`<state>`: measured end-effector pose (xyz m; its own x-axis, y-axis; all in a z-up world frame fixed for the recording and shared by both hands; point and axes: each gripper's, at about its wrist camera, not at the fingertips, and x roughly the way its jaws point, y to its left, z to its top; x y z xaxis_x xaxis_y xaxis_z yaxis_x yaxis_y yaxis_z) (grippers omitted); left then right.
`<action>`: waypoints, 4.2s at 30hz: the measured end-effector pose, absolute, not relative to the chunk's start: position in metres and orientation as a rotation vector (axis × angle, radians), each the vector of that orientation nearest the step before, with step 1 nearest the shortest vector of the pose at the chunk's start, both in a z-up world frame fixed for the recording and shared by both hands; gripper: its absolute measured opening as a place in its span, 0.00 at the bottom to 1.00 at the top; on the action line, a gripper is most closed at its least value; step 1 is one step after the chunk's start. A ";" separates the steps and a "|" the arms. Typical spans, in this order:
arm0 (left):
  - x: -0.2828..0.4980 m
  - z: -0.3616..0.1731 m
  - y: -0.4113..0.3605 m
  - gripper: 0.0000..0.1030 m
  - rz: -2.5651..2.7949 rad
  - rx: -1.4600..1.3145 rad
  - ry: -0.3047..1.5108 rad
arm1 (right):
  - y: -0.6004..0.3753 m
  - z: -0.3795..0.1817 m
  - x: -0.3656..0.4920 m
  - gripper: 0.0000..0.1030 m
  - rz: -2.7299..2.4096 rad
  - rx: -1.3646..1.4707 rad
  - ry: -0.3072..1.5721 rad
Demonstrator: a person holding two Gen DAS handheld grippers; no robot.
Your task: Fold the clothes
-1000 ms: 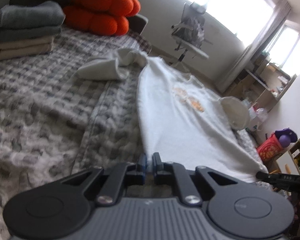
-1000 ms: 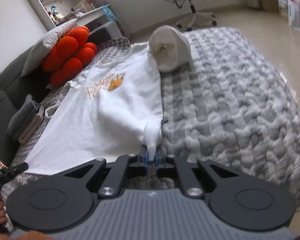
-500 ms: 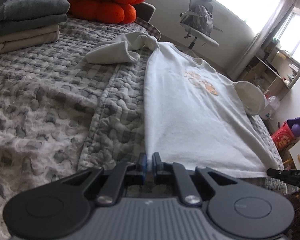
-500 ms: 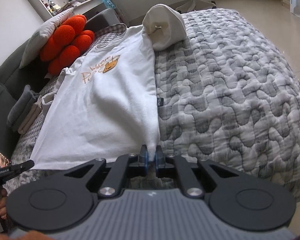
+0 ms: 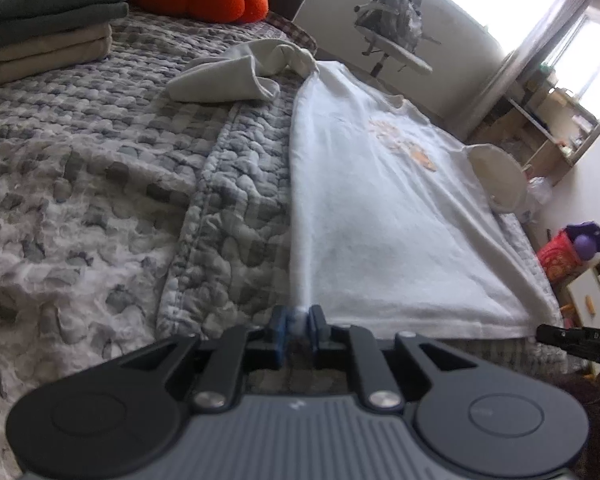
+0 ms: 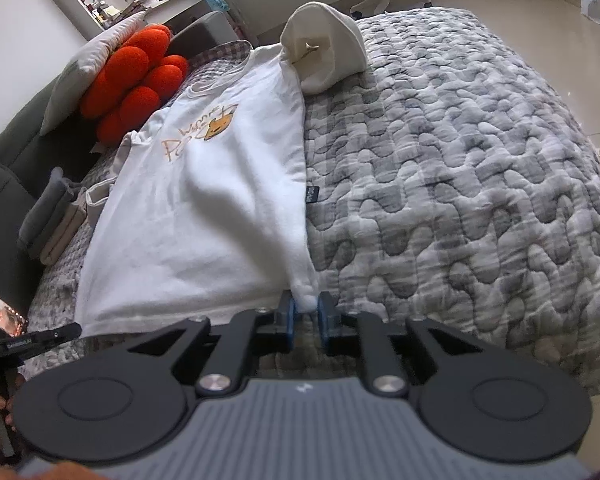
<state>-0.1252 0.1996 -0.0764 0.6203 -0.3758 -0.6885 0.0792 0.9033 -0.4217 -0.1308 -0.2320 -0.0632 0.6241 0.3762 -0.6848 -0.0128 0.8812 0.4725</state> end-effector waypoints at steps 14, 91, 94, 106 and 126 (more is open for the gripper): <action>-0.095 -0.054 0.213 0.39 -0.213 -0.442 0.811 | -0.241 -0.038 -0.115 0.48 0.220 0.427 0.794; 0.140 -0.021 0.182 0.51 0.067 -0.070 0.690 | -0.309 -0.016 0.091 0.44 -0.213 0.057 0.665; 0.154 -0.019 0.171 0.54 0.042 -0.037 0.686 | -0.311 -0.006 0.080 0.51 -0.163 0.070 0.669; 0.216 -0.019 0.126 0.54 -0.028 0.072 0.717 | -0.278 0.044 0.084 0.55 0.031 0.031 0.625; 0.262 -0.055 0.118 0.13 -0.036 0.036 0.753 | -0.240 -0.056 0.214 0.43 0.098 0.019 0.804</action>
<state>0.2615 0.1175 -0.0546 0.7292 -0.0193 -0.6840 0.0454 0.9988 0.0203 0.2143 -0.2398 -0.0562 0.6899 0.0946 -0.7177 -0.0803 0.9953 0.0541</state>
